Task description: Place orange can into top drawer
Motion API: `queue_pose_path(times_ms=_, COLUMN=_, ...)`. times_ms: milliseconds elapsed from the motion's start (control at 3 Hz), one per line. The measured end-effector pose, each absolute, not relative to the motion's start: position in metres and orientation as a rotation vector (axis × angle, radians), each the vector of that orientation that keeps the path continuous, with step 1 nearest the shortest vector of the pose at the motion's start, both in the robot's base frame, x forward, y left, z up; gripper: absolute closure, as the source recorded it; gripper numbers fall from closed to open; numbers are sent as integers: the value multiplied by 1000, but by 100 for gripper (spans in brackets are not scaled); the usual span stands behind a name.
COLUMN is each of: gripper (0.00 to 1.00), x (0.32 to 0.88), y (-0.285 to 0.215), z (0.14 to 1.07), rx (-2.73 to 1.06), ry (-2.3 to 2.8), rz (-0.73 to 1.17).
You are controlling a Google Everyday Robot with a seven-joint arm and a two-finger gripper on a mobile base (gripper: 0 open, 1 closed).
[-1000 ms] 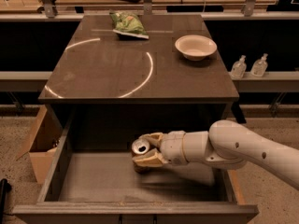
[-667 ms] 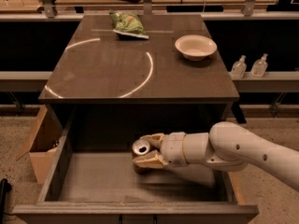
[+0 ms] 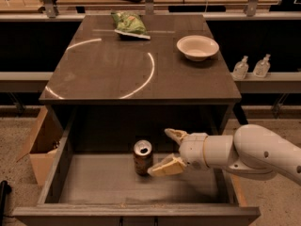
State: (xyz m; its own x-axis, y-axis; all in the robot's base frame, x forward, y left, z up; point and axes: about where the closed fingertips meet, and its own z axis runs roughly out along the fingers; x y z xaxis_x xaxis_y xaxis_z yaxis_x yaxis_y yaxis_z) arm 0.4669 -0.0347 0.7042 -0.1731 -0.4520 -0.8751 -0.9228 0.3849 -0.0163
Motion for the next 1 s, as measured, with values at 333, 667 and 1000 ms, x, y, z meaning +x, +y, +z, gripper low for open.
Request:
queue_pose_path(times_ms=333, gripper=48, x=464, y=-80, z=728, rx=-1185, ry=1843, rz=593)
queue_pose_path(times_ms=667, gripper=71, x=461, y=-121, z=759, rx=-1208, ry=1857, rz=528)
queue_pose_path(times_ms=1000, gripper=95, x=459, y=-123, z=763, rx=-1220, ry=1855, rz=537)
